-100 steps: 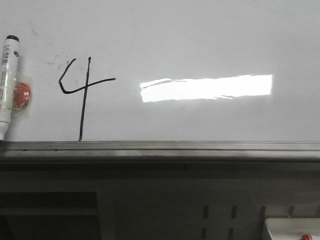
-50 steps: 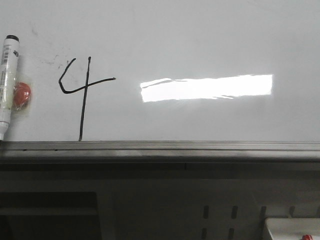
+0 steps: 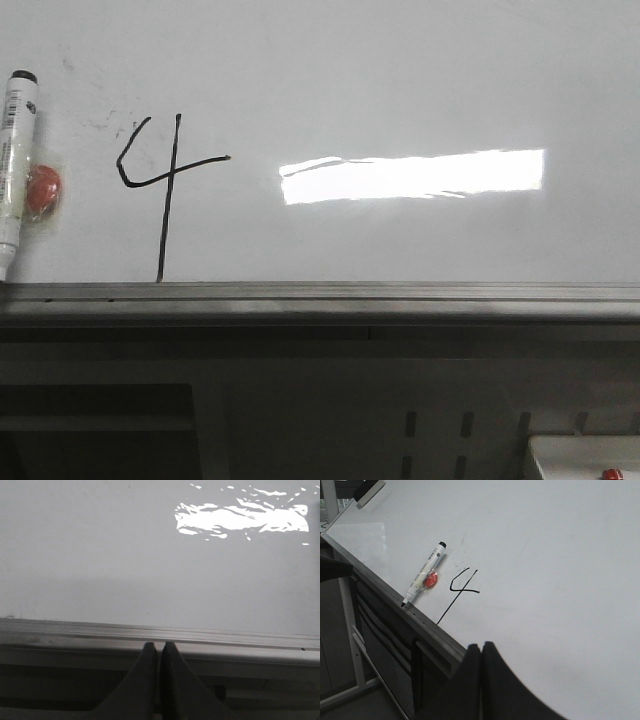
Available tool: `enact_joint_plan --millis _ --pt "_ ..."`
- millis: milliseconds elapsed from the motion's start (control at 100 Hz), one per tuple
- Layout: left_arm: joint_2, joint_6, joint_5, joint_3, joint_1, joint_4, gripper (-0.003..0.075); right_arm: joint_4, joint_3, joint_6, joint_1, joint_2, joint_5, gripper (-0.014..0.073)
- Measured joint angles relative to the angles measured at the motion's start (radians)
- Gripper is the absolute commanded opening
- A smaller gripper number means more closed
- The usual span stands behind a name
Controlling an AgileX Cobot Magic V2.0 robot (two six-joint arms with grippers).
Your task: Write number 4 on whiteboard
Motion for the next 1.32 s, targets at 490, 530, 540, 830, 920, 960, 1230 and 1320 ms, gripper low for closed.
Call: enact_joint_plan --millis 490,530,540,830,920,960,1230,1320 --pt "0.000 0.000 0.000 0.000 0.000 0.000 -0.0020 -0.052 0.198 0.199 -0.655 -0.172 -0.021 -0.0064" --pt "0.000 0.000 0.000 0.000 0.000 0.000 -0.0020 -0.057 0.197 0.203 -0.694 -0.207 0.000 -0.0064" --pt "0.000 0.000 0.000 0.000 0.000 0.000 -0.0020 -0.061 0.197 0.202 -0.708 -0.218 0.006 -0.0064" --pt "0.000 0.000 0.002 0.000 0.000 0.000 -0.0020 -0.126 0.197 0.207 -0.790 -0.245 0.273 -0.0064" --pt "0.000 0.000 0.002 0.000 0.000 0.000 -0.0020 -0.126 0.197 0.207 -0.793 -0.245 0.276 -0.0064" --pt "0.000 0.000 0.002 0.000 0.000 0.000 -0.0020 -0.126 0.197 0.207 -0.793 -0.245 0.276 -0.0064" --pt "0.000 0.000 0.002 0.000 0.000 0.000 -0.0020 -0.127 0.197 0.210 -0.793 -0.245 0.276 -0.0064" --pt "0.000 0.000 0.002 0.000 0.000 0.000 -0.0020 -0.127 0.197 0.210 -0.793 -0.245 0.276 -0.0064"
